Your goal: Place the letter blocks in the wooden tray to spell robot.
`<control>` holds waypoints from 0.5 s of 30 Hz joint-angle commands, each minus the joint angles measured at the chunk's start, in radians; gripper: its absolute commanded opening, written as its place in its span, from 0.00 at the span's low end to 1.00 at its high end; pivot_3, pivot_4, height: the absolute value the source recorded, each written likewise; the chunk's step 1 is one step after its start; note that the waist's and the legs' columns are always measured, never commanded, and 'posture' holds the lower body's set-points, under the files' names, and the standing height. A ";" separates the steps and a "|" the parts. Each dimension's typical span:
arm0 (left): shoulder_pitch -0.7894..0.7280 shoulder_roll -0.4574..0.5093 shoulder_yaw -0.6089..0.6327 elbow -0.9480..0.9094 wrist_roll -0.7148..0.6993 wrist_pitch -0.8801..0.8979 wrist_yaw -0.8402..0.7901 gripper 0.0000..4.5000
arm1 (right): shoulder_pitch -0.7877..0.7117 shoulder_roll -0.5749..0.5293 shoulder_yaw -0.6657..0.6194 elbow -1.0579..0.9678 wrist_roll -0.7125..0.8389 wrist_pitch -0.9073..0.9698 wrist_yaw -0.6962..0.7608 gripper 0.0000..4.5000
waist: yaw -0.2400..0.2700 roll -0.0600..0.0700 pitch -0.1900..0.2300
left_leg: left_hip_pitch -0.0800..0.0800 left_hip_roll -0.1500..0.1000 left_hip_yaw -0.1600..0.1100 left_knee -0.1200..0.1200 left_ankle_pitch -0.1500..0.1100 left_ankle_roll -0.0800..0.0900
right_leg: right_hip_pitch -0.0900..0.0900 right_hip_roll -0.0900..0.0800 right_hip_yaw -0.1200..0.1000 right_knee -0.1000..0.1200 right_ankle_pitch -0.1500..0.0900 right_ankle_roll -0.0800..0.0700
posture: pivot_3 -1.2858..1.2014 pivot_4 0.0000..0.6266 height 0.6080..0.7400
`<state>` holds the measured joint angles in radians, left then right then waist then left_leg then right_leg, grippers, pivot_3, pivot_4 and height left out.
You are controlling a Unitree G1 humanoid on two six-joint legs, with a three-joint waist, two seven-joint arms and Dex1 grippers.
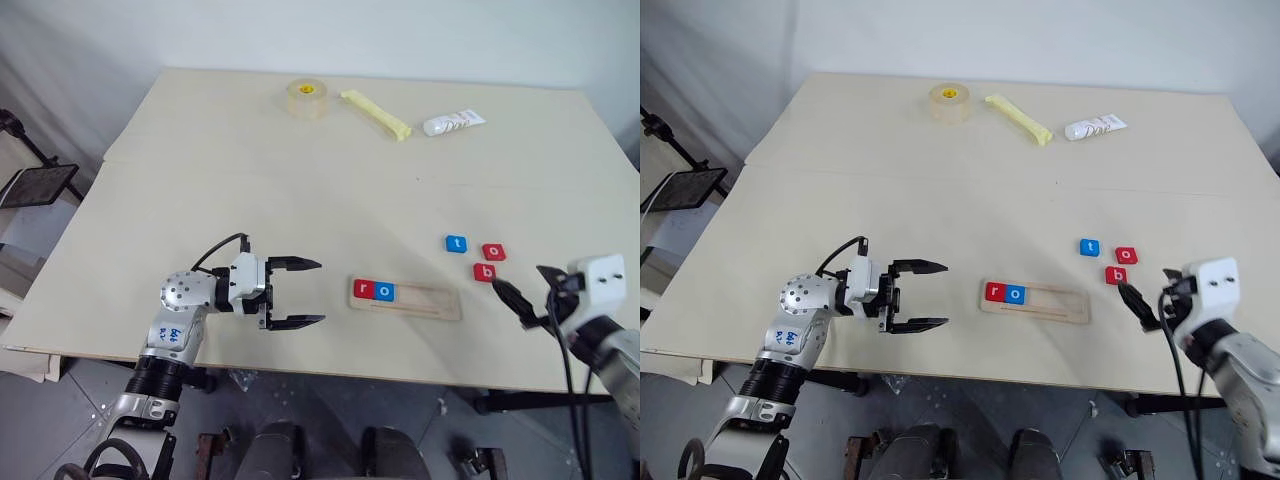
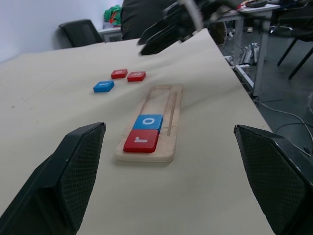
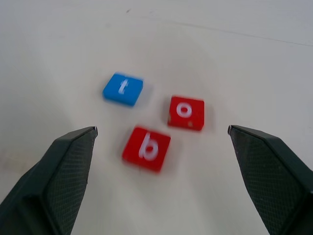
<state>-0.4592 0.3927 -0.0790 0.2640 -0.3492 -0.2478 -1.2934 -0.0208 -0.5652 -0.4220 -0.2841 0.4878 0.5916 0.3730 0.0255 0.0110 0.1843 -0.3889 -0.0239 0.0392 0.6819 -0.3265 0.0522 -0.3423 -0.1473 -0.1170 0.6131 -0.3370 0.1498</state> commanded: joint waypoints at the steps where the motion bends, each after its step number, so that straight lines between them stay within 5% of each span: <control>1: -0.012 -0.013 0.005 0.001 -0.023 -0.029 -0.013 0.99 | -0.021 0.029 0.016 0.021 -0.028 -0.002 -0.047 1.00 | 0.001 0.000 0.000 | 0.000 0.000 0.000 0.000 0.000 0.000 | 0.000 0.000 0.000 0.000 0.000 0.000 | 0.52 0.24 1.00; 15: -0.019 -0.031 -0.001 0.025 -0.011 -0.064 -0.015 1.00 | -0.068 0.118 0.074 0.145 -0.108 -0.054 -0.103 0.96 | -0.005 0.000 0.000 | 0.000 0.000 0.001 -0.001 0.000 0.001 | -0.001 0.000 0.000 0.001 0.000 0.000 | 0.52 0.24 1.00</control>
<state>-0.4662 0.3659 -0.0823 0.2923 -0.3497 -0.2972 -1.3056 -0.0847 -0.4537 -0.3356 -0.1492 0.3846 0.5473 0.2822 0.0209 0.0110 0.1842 -0.3889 -0.0244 0.0400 0.6813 -0.3267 0.0527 -0.3429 -0.1475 -0.1172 0.6141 -0.3370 0.1498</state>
